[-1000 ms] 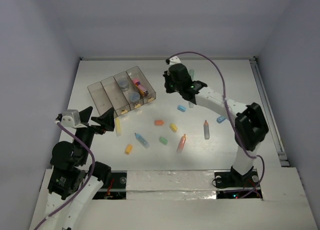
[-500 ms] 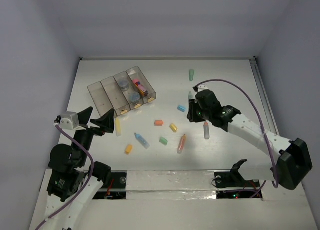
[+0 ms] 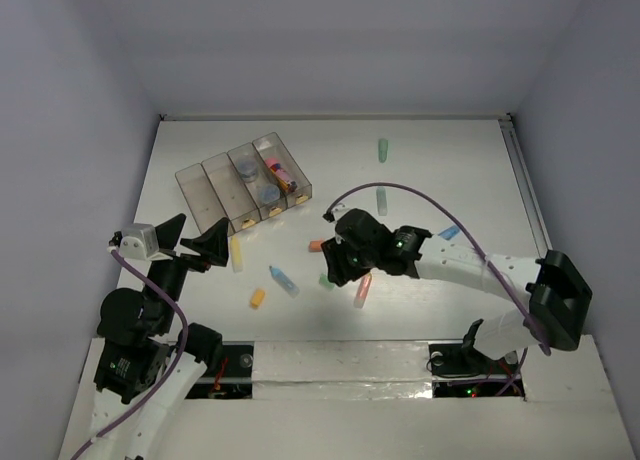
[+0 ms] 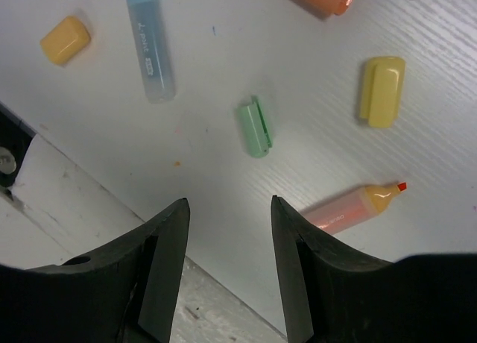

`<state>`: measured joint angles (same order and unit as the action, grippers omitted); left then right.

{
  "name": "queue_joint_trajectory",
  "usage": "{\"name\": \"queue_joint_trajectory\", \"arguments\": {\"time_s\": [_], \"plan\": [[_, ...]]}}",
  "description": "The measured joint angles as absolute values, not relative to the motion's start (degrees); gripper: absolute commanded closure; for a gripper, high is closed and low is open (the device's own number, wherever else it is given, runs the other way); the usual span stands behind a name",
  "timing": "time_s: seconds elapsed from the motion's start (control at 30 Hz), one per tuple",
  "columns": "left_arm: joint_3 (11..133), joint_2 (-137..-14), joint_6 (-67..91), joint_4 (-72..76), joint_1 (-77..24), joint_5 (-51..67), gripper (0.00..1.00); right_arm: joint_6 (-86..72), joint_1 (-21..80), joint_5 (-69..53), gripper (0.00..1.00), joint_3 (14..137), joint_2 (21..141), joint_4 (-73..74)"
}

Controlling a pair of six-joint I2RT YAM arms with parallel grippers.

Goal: Sort the stationery into containers
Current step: Pick up the pen from the center of the board.

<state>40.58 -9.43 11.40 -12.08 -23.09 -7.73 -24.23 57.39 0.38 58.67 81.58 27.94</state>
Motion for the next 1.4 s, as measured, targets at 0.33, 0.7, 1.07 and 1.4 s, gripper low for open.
{"name": "queue_joint_trajectory", "arguments": {"time_s": [0.33, 0.7, 1.07, 1.4], "plan": [[40.58, -9.43, 11.40, -12.08, -23.07, -7.73, 0.01, -26.61, 51.55, 12.21, 0.42, 59.77, 81.84, 32.49], [40.51, -9.65, 11.40, -12.03, -23.07, -7.55, 0.01, -33.36, 33.61, 13.04, 0.32, 48.25, 69.23, 34.54], [40.51, -9.65, 11.40, -12.03, -23.38, -7.55, 0.01, -33.23, 16.64, 11.00, 0.11, 44.51, 71.55, 29.39], [40.51, -9.32, 11.40, -12.03, -24.45, -7.73, 0.01, -32.58, 7.40, 10.50, 0.19, 44.56, 81.06, 24.56]]}}
